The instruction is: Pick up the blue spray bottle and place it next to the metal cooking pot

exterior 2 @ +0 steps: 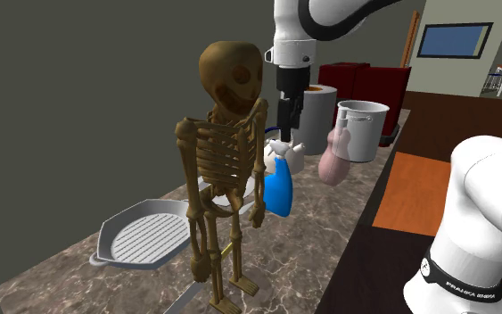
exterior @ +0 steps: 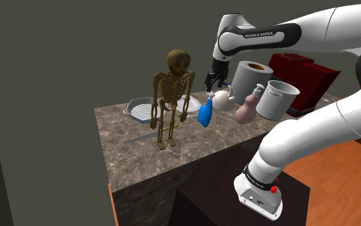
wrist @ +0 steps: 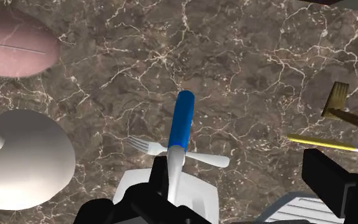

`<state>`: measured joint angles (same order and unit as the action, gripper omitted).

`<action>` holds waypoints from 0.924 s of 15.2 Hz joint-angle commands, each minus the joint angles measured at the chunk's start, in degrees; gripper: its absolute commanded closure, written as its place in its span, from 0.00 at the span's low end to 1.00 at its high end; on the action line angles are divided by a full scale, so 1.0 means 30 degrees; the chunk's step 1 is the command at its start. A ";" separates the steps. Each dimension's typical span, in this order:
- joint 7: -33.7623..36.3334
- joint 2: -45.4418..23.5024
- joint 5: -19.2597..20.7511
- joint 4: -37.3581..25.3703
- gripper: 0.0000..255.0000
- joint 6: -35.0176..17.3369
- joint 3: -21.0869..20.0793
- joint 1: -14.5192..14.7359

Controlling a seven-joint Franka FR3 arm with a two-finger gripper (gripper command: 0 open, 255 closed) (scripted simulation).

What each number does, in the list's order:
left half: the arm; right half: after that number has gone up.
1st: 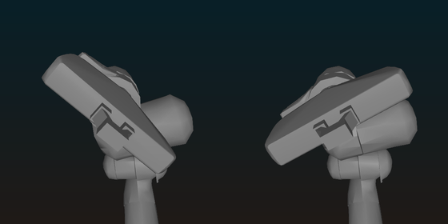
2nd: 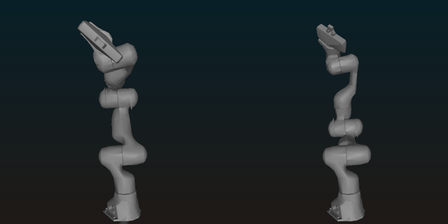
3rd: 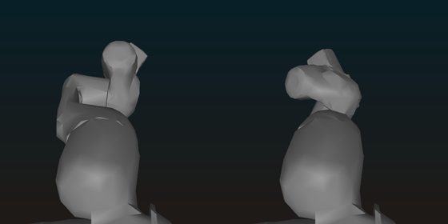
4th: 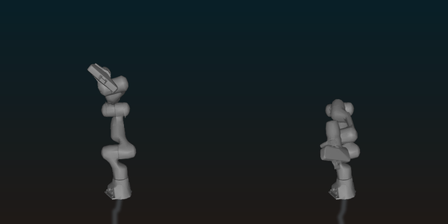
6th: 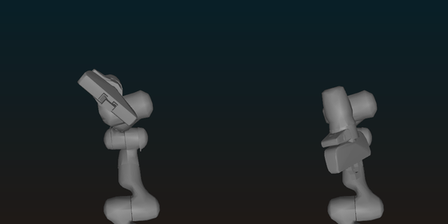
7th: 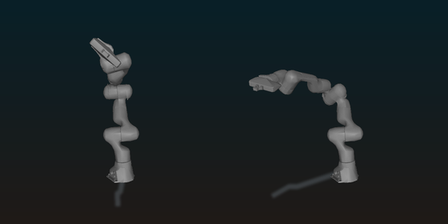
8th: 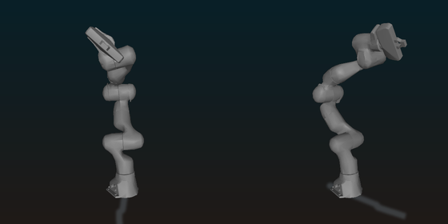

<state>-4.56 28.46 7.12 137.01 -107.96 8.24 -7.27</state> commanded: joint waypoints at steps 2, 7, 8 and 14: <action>-0.0439 -0.1589 0.0442 -0.0192 0.00 -0.1370 0.0765 -0.0495; -0.0569 -0.2395 0.0609 0.0273 0.00 -0.2630 0.1105 -0.0687; -0.0568 -0.2479 0.0625 0.0462 0.00 -0.2904 0.1135 -0.0697; -0.0568 -0.2822 0.0680 0.1108 0.00 -0.3896 0.1243 -0.0735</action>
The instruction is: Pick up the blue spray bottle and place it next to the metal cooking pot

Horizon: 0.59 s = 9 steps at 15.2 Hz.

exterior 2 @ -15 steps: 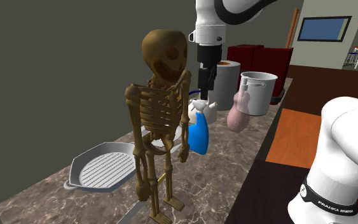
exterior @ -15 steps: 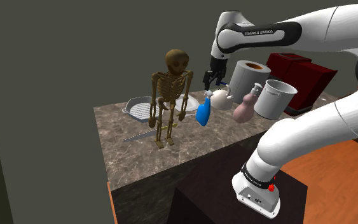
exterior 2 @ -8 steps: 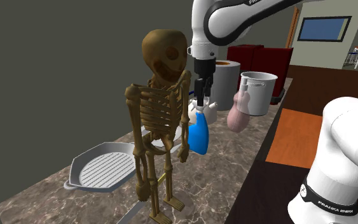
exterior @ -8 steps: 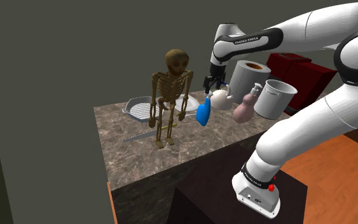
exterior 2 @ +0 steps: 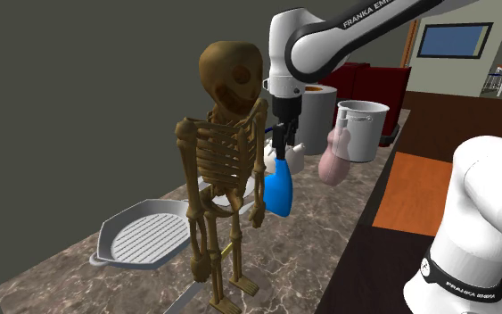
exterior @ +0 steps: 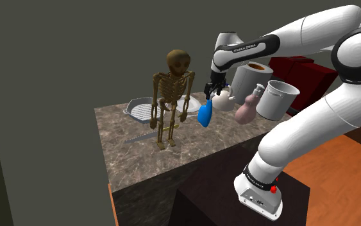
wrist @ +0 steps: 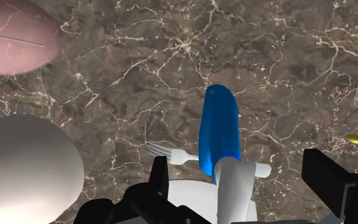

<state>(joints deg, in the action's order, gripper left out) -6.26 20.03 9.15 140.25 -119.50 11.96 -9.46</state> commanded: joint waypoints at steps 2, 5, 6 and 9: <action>0.0000 -0.0012 0.0003 0.0029 0.00 -0.0047 0.0005 -0.0002; 0.0000 -0.0011 0.0003 0.0028 0.00 -0.0043 0.0004 -0.0002; 0.0000 -0.0011 0.0003 0.0028 1.00 -0.0043 0.0004 -0.0002; 0.0000 -0.0011 0.0003 0.0028 1.00 -0.0043 0.0004 -0.0002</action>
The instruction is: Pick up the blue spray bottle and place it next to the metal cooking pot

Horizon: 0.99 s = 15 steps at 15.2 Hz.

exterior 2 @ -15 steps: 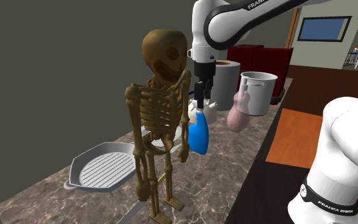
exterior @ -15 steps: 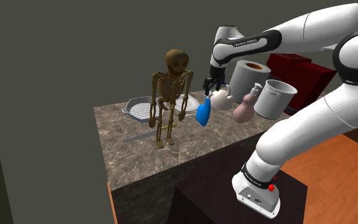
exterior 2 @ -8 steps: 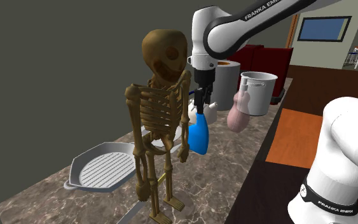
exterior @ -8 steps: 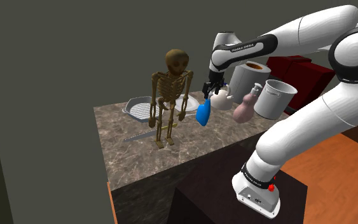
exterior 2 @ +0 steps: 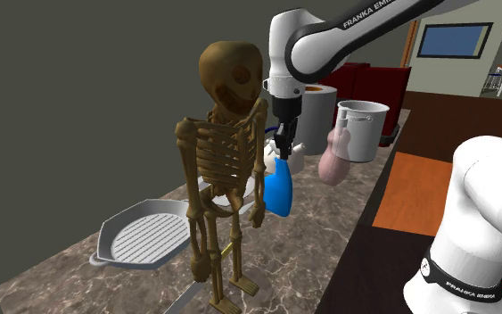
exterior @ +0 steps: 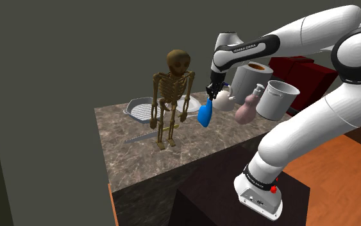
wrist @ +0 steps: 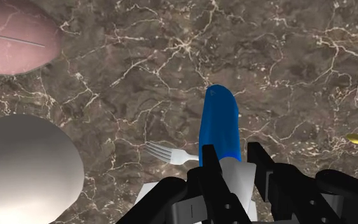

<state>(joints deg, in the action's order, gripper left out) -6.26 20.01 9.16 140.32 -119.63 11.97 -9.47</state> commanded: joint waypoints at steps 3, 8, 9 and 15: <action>0.0000 -0.0003 0.0000 0.0003 1.00 0.0000 0.0000 0.0000; -0.0024 0.0212 -0.0020 -0.0340 1.00 0.0555 -0.0044 0.0007; -0.0036 0.0303 -0.0032 -0.0525 1.00 0.0831 -0.0065 0.0012; -0.0117 0.0780 -0.0105 -0.1683 1.00 0.2463 -0.0191 0.0039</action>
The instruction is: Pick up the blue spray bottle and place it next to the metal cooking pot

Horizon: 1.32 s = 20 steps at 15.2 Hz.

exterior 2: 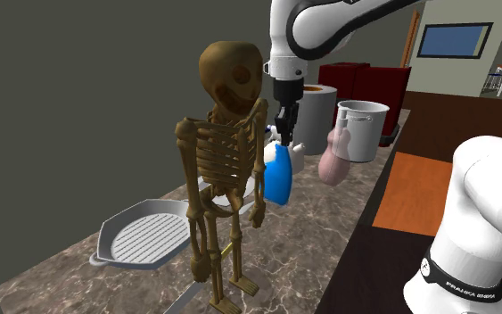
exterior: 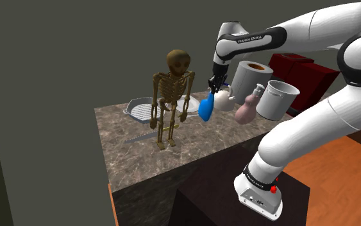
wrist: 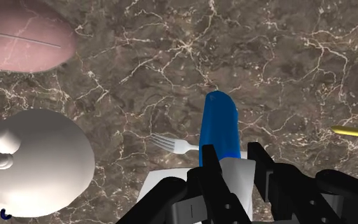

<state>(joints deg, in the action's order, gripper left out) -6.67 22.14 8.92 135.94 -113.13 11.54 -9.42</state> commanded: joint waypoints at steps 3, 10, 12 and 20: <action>-0.0027 0.0240 -0.0063 -0.0851 1.00 0.1097 -0.0107 0.0038; -0.0140 0.0482 -0.0159 -0.2443 1.00 0.2928 -0.0236 0.0079; -0.0175 0.0511 -0.0187 -0.2930 1.00 0.3444 -0.0269 0.0091; -0.0325 0.0457 -0.0297 -0.5026 1.00 0.5481 -0.0388 0.0143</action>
<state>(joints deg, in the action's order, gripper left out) -7.55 23.60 8.07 121.80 -97.55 10.40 -9.00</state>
